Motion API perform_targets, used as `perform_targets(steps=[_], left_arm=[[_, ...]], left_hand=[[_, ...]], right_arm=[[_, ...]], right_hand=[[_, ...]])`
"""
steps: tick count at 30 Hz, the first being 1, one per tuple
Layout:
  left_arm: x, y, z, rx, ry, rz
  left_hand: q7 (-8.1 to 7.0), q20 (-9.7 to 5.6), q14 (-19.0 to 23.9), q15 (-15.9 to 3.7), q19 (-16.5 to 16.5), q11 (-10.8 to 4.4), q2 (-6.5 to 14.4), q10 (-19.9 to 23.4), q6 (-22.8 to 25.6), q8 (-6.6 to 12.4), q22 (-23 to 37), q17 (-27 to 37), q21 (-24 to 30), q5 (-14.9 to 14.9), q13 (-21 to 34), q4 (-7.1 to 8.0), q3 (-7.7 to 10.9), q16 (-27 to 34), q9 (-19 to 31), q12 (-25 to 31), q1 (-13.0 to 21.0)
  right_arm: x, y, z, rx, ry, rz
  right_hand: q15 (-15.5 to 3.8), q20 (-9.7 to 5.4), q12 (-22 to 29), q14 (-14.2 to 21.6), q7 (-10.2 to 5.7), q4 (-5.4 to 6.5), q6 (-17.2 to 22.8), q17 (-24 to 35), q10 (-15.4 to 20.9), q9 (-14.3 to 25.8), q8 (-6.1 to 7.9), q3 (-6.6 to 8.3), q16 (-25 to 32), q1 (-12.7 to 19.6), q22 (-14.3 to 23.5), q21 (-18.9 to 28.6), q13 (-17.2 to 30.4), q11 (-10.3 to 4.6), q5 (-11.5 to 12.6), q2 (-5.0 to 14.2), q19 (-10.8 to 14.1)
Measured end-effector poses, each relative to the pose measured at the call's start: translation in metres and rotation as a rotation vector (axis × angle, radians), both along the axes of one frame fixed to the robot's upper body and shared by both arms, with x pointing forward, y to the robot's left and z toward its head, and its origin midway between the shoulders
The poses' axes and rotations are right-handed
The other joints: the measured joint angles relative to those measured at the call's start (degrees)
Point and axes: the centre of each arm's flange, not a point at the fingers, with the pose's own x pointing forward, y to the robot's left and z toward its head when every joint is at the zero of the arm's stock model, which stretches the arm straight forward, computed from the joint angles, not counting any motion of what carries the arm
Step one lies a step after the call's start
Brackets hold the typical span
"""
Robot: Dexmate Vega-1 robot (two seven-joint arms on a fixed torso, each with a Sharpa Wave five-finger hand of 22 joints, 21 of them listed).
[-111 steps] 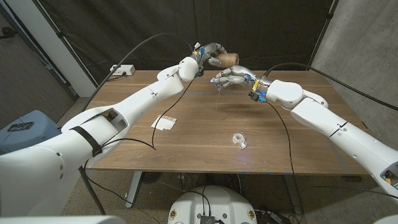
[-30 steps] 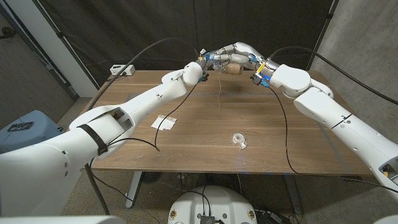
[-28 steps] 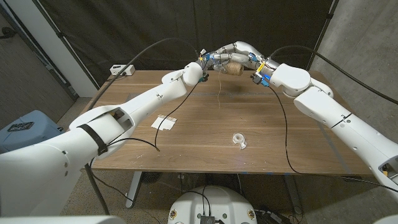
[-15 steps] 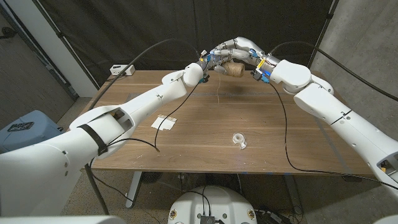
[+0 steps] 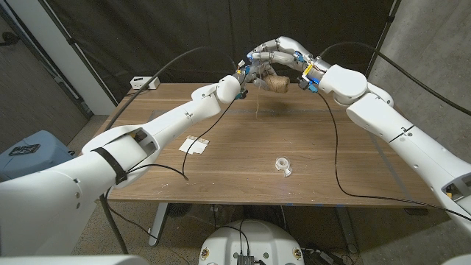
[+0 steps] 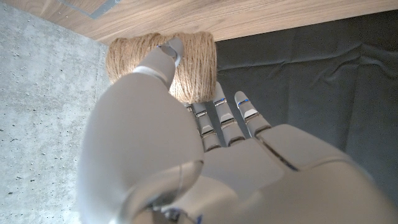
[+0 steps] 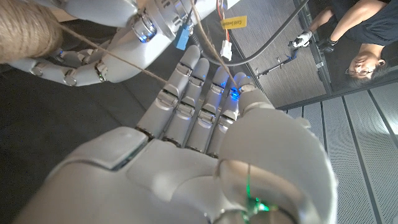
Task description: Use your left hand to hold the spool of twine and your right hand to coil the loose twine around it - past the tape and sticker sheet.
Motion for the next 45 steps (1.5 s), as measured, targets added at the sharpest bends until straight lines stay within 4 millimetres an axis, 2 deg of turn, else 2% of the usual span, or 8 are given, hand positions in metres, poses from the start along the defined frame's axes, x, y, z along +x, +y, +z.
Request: perform_targets(steps=[10,18,19,31,45], left_arm=[[-0.002,-0.001,-0.002,0.014,0.002,-0.015],[-0.003,-0.001,-0.005,0.017,0.003,-0.017],[-0.005,-0.004,-0.006,0.032,0.003,-0.033],[-0.009,-0.009,-0.011,0.061,0.0,-0.05],[-0.014,-0.013,-0.017,0.087,0.005,-0.067]], left_hand=[[0.0,0.0,0.2,-0.19,0.0,0.0,0.0,0.0,0.0,0.0,0.0,0.0,0.0,-0.1,0.0,0.0,0.0,-0.2,0.0,0.0,0.0],[0.0,0.0,0.2,-0.19,0.0,0.0,0.0,0.0,0.0,0.0,0.0,0.0,0.0,-0.2,0.0,0.0,0.0,0.0,0.0,-0.1,0.0],[0.0,0.0,0.2,-0.19,0.0,0.0,0.0,0.0,0.0,0.0,0.0,-0.1,0.0,-0.2,0.0,0.0,0.0,0.0,0.0,-0.1,0.0],[0.0,0.0,0.2,-0.19,0.0,0.0,0.0,0.0,0.0,0.0,0.0,-0.1,0.0,-0.1,0.0,-0.01,0.0,0.0,0.0,-0.2,0.0],[0.0,0.0,0.1,-0.3,0.0,0.0,0.0,0.0,0.0,0.0,0.0,0.0,0.0,-0.1,0.0,-0.11,-0.11,0.0,0.0,-0.4,0.0]], right_arm=[[0.002,0.002,0.01,0.0,-0.017,-0.004],[0.001,0.003,0.009,-0.008,-0.024,-0.005],[0.003,0.003,0.017,-0.002,-0.031,-0.008],[0.003,0.001,0.028,-0.007,-0.058,-0.02],[0.0,-0.01,0.044,0.009,-0.097,-0.061]], right_hand=[[0.0,0.0,-0.4,0.0,0.0,0.0,0.0,0.0,0.0,0.0,0.0,0.0,-0.2,0.0,0.0,0.0,0.0,0.0,0.0,0.0,0.0],[0.0,0.0,-0.4,0.0,0.0,0.0,0.0,0.0,0.0,0.0,-0.28,0.0,-0.2,0.0,0.0,0.0,0.0,0.0,0.0,0.0,0.0],[0.0,0.0,-0.6,0.0,0.01,0.0,0.0,0.0,0.0,0.0,-0.28,0.0,-0.2,0.0,0.0,0.0,0.0,0.0,0.0,0.0,0.0],[0.0,0.0,-0.6,0.0,0.33,0.0,0.3,0.3,0.0,0.3,-0.29,0.0,-0.2,0.0,0.0,0.2,0.0,0.0,0.0,-0.01,0.0],[0.01,0.0,-0.9,0.0,0.01,0.0,0.6,0.3,0.6,0.3,-0.45,0.0,-0.4,0.2,0.0,0.4,0.0,-0.01,0.0,0.24,0.0]])
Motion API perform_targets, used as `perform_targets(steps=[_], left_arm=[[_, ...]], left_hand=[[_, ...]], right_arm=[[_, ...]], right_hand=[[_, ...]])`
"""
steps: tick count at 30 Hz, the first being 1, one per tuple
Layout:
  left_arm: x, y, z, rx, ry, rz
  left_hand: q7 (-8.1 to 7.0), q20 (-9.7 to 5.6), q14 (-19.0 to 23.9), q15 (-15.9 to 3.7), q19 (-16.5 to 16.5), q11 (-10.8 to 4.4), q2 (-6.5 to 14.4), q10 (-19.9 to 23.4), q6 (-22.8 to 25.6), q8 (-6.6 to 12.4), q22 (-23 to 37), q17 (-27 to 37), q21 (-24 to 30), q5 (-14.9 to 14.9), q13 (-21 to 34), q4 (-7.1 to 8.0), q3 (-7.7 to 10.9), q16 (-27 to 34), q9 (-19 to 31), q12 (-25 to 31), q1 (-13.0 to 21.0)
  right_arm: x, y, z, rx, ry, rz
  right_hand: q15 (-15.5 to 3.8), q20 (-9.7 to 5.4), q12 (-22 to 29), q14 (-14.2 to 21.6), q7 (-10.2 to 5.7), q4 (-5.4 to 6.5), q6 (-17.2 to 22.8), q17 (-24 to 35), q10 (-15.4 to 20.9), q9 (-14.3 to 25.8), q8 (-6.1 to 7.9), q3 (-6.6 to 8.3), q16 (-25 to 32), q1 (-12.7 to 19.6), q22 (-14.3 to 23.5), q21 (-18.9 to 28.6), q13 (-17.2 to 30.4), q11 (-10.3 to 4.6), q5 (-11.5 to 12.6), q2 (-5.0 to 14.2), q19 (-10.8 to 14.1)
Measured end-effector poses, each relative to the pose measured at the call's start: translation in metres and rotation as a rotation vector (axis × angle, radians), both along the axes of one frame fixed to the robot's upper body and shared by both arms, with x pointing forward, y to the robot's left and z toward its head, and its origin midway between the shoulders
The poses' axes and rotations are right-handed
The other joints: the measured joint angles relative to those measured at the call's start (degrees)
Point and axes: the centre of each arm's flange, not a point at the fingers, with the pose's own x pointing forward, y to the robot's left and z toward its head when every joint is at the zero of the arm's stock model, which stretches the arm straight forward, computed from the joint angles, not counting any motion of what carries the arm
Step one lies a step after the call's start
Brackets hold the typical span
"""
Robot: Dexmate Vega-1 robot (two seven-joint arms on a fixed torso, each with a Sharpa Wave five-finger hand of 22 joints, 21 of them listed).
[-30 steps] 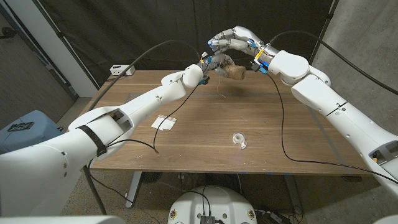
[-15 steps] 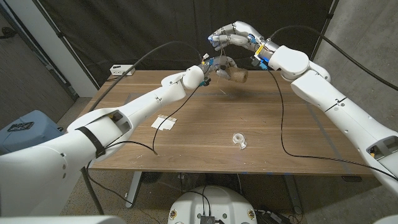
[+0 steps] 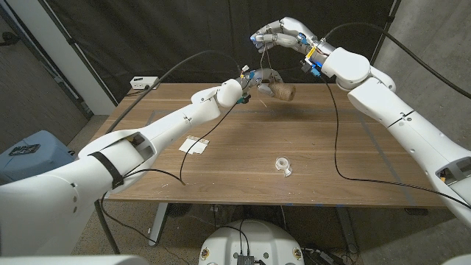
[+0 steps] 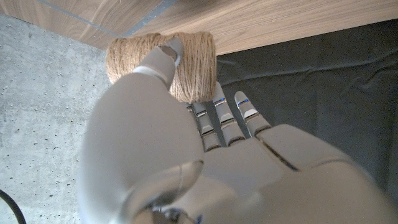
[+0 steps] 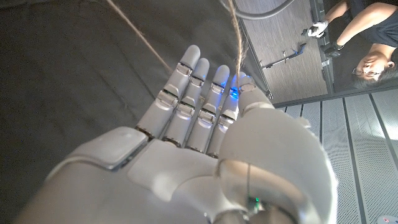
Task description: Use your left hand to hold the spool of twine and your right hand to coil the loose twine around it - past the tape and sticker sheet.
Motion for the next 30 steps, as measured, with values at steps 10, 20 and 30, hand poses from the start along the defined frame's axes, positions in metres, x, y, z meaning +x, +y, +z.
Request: perform_targets(steps=[10,20,30], left_arm=[[-0.003,-0.002,-0.005,0.015,0.003,-0.017],[-0.007,-0.001,-0.007,0.027,0.002,-0.034],[-0.011,0.0,-0.009,0.032,0.0,-0.049]], left_hand=[[-0.12,-0.22,0.0,0.0,-0.2,0.0,0.0,0.0,0.1,0.0,0.0,0.0,0.0,0.0,0.0,-0.04,-0.04,0.0,0.0,0.2,0.0],[-0.22,-0.31,0.0,0.0,-0.3,-0.01,0.0,0.0,0.2,0.0,0.0,0.0,0.4,-0.2,0.0,-0.04,-0.04,0.3,0.0,0.2,0.0],[-0.21,-0.31,0.0,0.0,-0.3,0.0,0.0,0.0,0.2,0.0,0.0,0.3,0.4,0.0,0.0,0.2,-0.28,0.3,0.0,0.2,0.0]], right_arm=[[0.001,-0.008,0.012,0.005,-0.025,-0.033],[0.006,-0.015,0.021,0.014,-0.038,-0.065],[0.013,-0.02,0.026,0.019,-0.035,-0.095]], right_hand=[[-0.12,0.0,0.0,0.5,0.0,0.0,0.0,0.3,0.0,0.0,0.0,0.0,0.0,0.3,0.0,0.1,0.3,0.0,0.0,-0.31,0.0],[-0.12,0.0,0.0,0.5,0.0,0.0,0.0,0.3,0.0,0.0,-0.29,0.0,0.0,0.3,0.0,0.1,0.3,0.0,0.0,-0.31,0.0],[-0.12,0.0,0.0,0.5,0.0,0.0,0.0,0.3,0.0,0.0,-0.31,0.0,0.0,0.4,0.0,0.1,0.3,0.0,0.0,-0.23,0.0]])
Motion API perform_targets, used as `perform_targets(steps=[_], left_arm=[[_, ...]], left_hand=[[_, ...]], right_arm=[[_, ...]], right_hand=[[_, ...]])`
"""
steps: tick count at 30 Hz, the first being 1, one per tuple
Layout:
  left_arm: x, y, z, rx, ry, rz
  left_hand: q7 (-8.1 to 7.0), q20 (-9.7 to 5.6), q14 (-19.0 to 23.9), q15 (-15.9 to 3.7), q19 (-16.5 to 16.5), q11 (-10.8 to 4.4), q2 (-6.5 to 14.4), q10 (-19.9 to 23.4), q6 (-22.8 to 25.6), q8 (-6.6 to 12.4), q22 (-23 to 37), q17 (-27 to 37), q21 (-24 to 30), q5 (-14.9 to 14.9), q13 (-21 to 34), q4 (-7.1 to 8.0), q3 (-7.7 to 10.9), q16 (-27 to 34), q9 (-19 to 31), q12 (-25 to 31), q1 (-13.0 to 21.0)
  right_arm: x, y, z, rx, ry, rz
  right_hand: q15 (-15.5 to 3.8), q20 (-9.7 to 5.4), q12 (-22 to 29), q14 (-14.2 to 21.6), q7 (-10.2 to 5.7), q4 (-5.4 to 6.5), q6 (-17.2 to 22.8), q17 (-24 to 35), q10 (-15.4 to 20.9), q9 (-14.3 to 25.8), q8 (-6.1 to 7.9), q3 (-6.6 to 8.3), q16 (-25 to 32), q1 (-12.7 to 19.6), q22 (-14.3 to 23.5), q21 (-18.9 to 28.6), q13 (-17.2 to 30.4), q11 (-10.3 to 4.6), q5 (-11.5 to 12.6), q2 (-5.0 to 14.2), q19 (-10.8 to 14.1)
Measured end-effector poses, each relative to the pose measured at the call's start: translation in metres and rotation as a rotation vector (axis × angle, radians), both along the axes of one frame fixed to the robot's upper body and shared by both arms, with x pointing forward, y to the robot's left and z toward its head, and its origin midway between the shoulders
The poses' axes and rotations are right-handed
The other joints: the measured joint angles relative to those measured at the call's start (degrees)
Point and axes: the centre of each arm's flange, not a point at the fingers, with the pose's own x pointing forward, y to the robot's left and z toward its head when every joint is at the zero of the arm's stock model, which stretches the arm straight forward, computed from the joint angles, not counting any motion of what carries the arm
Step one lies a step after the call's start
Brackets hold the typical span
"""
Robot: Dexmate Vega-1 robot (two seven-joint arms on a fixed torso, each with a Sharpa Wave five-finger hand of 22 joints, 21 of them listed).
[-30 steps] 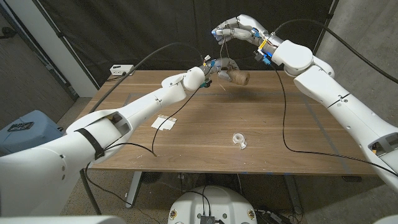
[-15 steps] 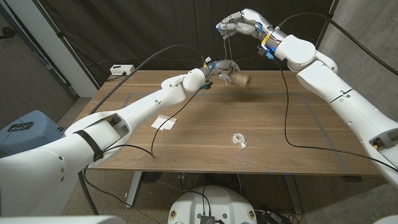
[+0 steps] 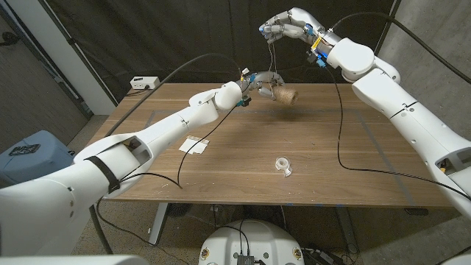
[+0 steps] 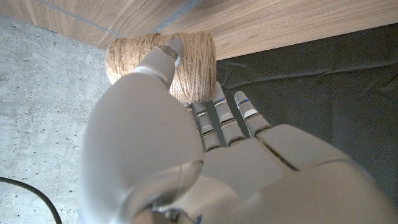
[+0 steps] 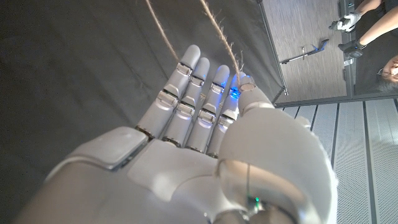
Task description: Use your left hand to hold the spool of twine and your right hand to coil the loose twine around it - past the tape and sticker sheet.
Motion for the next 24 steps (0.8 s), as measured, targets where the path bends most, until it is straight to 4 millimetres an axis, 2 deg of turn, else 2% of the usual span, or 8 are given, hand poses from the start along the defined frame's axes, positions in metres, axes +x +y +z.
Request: perform_targets(steps=[24], left_arm=[[-0.012,0.009,-0.001,-0.005,-0.023,-0.044]], left_hand=[[-0.17,0.0,-0.2,-0.2,0.0,0.29,0.0,0.7,0.2,0.01,0.0,-0.2,0.0,0.0,0.0,-0.01,0.01,0.0,0.0,-0.1,0.0]], right_arm=[[0.021,-0.019,0.006,0.02,0.03,-0.08]], right_hand=[[0.0,0.0,-0.4,0.0,0.0,0.0,0.0,0.0,0.0,0.0,-0.01,0.0,-0.2,0.5,0.0,0.0,0.0,0.0,0.0,-0.15,0.0]])
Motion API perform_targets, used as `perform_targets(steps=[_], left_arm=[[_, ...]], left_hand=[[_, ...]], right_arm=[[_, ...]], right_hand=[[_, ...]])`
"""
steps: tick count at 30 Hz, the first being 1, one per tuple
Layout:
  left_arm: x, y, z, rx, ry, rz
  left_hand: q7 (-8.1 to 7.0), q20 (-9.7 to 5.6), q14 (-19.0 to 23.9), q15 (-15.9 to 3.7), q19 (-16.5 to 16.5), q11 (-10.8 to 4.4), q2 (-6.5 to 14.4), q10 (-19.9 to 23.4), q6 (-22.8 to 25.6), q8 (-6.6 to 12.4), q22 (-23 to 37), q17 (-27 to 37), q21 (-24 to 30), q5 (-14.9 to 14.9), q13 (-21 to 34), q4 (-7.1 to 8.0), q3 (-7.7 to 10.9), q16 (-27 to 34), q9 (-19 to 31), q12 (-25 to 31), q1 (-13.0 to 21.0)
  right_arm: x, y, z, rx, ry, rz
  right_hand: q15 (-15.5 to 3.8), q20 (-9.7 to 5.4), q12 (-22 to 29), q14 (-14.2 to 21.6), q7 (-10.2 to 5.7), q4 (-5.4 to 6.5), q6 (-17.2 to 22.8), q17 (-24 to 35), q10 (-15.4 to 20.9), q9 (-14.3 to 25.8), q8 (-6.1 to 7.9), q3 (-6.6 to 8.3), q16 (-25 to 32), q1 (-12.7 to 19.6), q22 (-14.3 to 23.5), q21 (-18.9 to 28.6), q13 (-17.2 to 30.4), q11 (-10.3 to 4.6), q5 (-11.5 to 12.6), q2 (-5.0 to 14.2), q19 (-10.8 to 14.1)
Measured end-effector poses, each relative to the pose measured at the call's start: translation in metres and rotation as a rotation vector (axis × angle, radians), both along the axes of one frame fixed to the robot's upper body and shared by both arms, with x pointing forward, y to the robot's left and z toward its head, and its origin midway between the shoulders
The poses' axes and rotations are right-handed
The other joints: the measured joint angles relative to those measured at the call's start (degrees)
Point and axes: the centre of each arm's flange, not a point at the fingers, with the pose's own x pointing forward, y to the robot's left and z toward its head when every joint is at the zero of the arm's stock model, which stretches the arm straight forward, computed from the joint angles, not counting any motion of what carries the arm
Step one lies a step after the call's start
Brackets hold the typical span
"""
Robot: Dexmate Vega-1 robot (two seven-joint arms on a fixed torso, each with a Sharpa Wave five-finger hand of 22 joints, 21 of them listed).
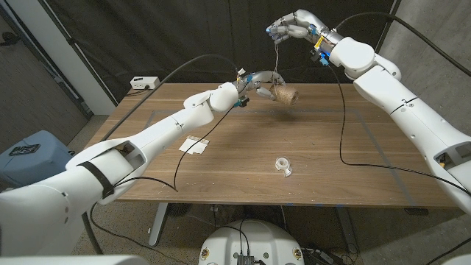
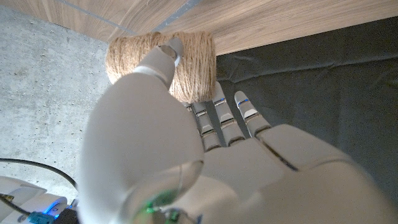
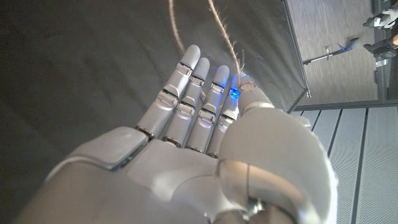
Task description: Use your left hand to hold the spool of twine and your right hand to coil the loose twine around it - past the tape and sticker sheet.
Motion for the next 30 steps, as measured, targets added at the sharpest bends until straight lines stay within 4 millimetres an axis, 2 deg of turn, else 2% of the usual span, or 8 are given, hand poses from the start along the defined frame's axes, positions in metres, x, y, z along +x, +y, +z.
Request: perform_targets(steps=[30], left_arm=[[-0.004,0.02,-0.008,0.013,0.011,0.019]], left_hand=[[0.09,0.0,0.0,0.0,0.0,0.0,0.0,0.0,0.1,0.0,0.0,0.0,0.0,-0.2,0.0,0.0,0.0,-0.2,0.0,0.0,0.0]], right_arm=[[0.01,-0.043,0.014,0.076,-0.01,-0.144]], right_hand=[[0.0,0.0,-0.4,0.0,-0.32,0.0,0.3,0.3,0.3,0.0,-0.56,0.0,-0.2,0.1,0.0,0.3,0.0,-0.31,0.0,0.05,0.0]])
